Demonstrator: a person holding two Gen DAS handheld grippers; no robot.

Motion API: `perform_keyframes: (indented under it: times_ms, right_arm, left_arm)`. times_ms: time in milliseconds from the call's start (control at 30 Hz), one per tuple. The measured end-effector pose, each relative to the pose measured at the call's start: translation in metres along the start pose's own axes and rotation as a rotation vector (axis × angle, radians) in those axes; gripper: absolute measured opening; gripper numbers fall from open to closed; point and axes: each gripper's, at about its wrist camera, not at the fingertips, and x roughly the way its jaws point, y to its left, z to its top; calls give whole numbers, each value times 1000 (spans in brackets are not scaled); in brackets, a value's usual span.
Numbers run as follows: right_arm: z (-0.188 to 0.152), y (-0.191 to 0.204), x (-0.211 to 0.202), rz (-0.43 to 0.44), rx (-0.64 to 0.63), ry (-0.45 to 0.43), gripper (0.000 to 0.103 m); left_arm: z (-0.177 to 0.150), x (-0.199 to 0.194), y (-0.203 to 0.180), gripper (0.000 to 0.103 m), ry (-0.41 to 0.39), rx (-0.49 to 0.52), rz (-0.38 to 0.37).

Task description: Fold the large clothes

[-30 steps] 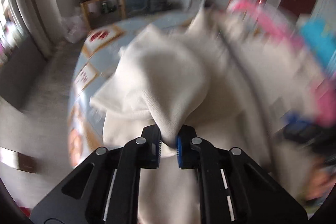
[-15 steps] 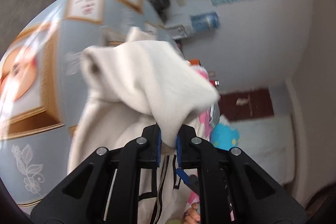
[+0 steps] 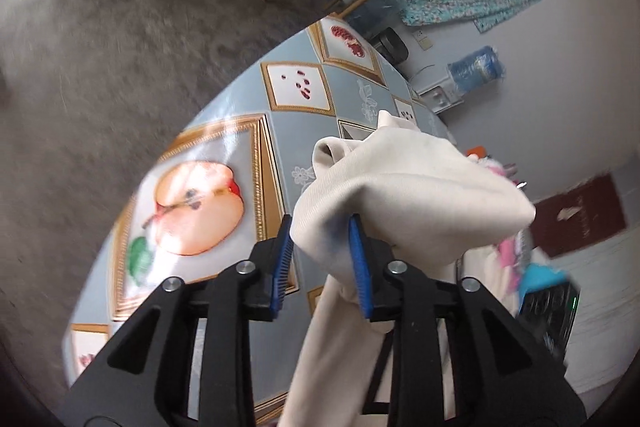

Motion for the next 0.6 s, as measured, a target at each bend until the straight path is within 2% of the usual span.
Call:
perform_keyframes:
  times_ms: [133,233,400,500,567,600]
  right_arm:
    - [7,3,23,-66,-80,33,59]
    - [10,8,30,-80,-139,6,59]
    - [25,17,48,-73,-186,-13,57]
    - [30,24,56,-78,-223,-14,52]
    - [30,28,61,-86,-240,-1,38]
    - [27,29,61,-94,-252,-4,35]
  left_arm:
    - [0,-11,-9,30,-17,86,52]
    - [4,-2,-18,35,-16,135,85]
    - [17,16,-27,35,-10,171,138]
    - [27,26,-29,35,-11,174,158]
    - [31,32,-27,35,-10,168,172]
    - [34,36,-26,35,-6,160,183]
